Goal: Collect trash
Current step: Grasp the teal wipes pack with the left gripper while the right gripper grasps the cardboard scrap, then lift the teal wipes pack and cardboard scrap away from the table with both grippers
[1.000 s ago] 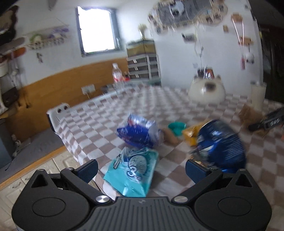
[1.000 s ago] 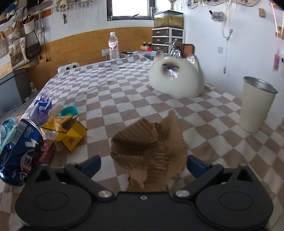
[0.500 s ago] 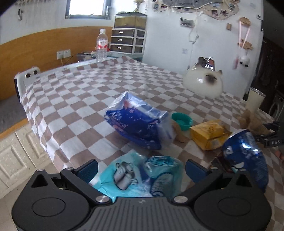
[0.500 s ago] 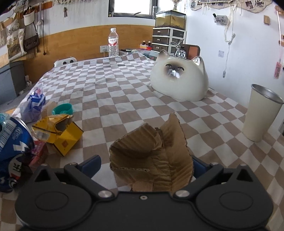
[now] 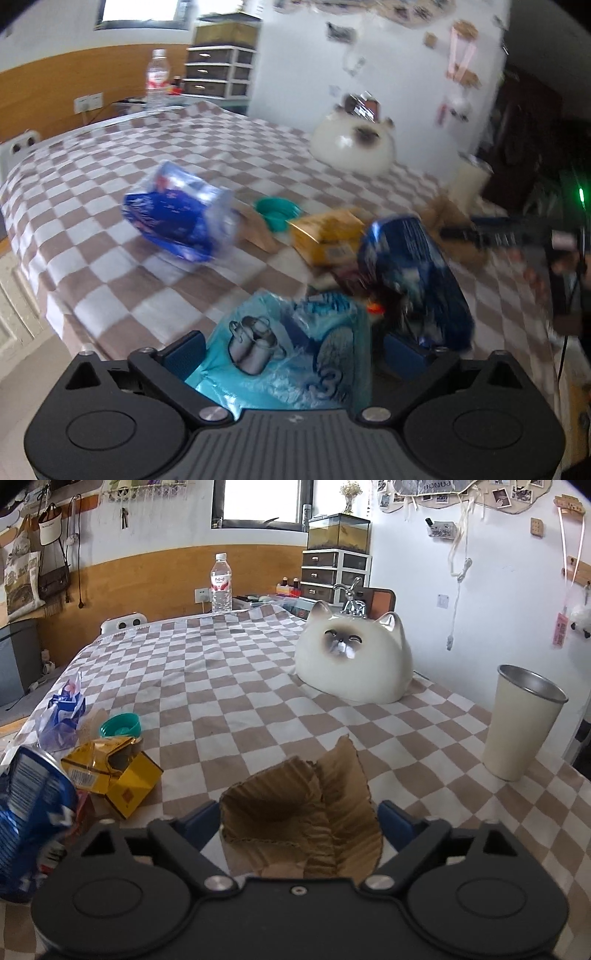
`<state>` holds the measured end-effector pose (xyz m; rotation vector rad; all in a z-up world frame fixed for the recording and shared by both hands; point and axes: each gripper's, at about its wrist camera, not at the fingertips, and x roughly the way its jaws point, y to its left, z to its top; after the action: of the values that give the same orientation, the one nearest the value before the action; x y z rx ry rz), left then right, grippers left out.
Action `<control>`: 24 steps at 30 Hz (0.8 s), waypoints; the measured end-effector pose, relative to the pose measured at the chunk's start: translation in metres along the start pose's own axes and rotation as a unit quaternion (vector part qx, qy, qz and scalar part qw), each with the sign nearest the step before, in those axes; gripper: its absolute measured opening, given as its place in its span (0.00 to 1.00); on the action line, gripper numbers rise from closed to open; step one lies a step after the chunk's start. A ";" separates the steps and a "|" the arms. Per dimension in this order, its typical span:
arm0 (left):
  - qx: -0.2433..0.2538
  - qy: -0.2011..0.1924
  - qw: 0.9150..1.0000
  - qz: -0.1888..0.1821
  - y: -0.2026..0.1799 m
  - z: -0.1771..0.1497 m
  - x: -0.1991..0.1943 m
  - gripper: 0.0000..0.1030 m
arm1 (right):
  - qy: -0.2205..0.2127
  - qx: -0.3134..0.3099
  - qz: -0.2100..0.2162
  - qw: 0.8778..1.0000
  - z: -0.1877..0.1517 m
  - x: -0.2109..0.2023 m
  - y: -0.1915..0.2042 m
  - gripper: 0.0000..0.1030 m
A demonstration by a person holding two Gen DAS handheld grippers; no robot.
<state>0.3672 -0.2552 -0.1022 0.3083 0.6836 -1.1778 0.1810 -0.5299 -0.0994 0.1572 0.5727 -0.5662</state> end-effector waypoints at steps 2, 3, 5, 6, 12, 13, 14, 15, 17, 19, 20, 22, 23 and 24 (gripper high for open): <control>0.024 0.013 1.000 0.013 -0.009 -0.002 0.000 0.92 | -0.006 0.002 0.004 1.000 0.000 -0.005 -0.001 0.77; 0.031 0.018 0.999 0.017 -0.011 -0.003 0.000 0.91 | -0.007 0.004 0.008 1.000 -0.001 -0.008 -0.002 0.74; 0.046 0.025 0.998 0.028 -0.015 -0.003 -0.001 0.90 | -0.011 0.007 0.015 1.000 -0.001 -0.013 -0.003 0.64; 0.059 0.027 0.997 0.038 -0.017 -0.002 0.000 0.90 | -0.012 0.009 0.019 1.000 -0.001 -0.015 -0.004 0.62; 0.078 0.034 0.995 0.057 -0.007 0.003 0.006 0.99 | -0.013 0.013 0.032 0.999 -0.006 -0.027 -0.005 0.55; 0.067 0.037 0.996 0.054 -0.002 0.004 0.007 0.99 | -0.013 0.014 0.032 0.999 -0.007 -0.029 -0.004 0.53; 0.054 0.039 0.997 0.049 0.001 0.004 0.009 0.99 | -0.013 0.015 0.033 0.999 -0.008 -0.031 -0.004 0.52; 0.040 0.039 0.997 0.045 0.005 0.004 0.009 0.98 | -0.013 0.015 0.037 0.999 -0.008 -0.033 -0.003 0.52; 0.012 0.041 0.998 0.050 0.009 0.002 0.011 0.93 | -0.012 0.017 0.047 0.999 -0.010 -0.037 -0.001 0.51; -0.009 0.031 0.998 0.061 0.009 -0.001 0.009 0.89 | -0.012 0.015 0.050 0.999 -0.012 -0.040 0.001 0.49; -0.014 0.026 0.997 0.068 0.008 -0.002 0.007 0.84 | -0.011 0.017 0.050 0.999 -0.013 -0.041 0.002 0.49; -0.025 0.021 0.996 0.086 0.005 -0.003 0.003 0.82 | -0.011 0.021 0.052 0.998 -0.014 -0.042 0.003 0.49; -0.034 0.019 0.995 0.094 0.004 -0.004 0.000 0.80 | -0.010 0.022 0.053 0.998 -0.014 -0.043 0.004 0.48; -0.040 0.015 0.994 0.102 0.002 -0.004 -0.003 0.80 | -0.011 0.022 0.055 0.998 -0.014 -0.044 0.005 0.48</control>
<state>0.3669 -0.2498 -0.1040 0.3204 0.7057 -0.9503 0.1467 -0.5009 -0.0873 0.2234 0.5278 -0.4737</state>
